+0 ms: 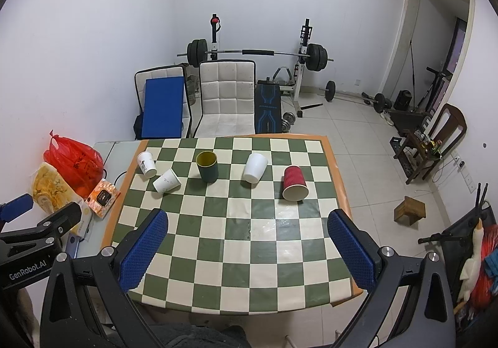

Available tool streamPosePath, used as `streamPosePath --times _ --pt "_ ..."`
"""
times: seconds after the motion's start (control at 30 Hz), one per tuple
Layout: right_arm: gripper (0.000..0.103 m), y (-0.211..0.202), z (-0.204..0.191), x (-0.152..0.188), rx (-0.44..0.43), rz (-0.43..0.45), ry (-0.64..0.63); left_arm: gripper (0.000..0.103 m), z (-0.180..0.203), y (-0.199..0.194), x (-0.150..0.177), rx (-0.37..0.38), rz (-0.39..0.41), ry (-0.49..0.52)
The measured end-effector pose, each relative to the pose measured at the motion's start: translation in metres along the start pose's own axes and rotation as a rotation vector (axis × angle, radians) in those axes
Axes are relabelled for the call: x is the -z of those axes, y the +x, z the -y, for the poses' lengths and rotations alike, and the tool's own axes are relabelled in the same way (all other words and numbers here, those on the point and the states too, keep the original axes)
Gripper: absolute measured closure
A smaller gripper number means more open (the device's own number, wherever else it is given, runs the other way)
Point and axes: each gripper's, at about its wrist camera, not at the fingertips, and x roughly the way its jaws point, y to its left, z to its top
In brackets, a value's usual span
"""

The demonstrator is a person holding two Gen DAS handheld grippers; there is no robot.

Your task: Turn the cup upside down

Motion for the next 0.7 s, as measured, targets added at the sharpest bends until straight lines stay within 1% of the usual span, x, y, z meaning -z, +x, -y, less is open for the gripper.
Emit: streamPosePath --times 0.7 --pt "0.0 -0.0011 0.0025 0.0025 -0.006 0.0 -0.001 0.0 0.0002 -0.0004 0.0003 -0.001 0.002 -0.001"
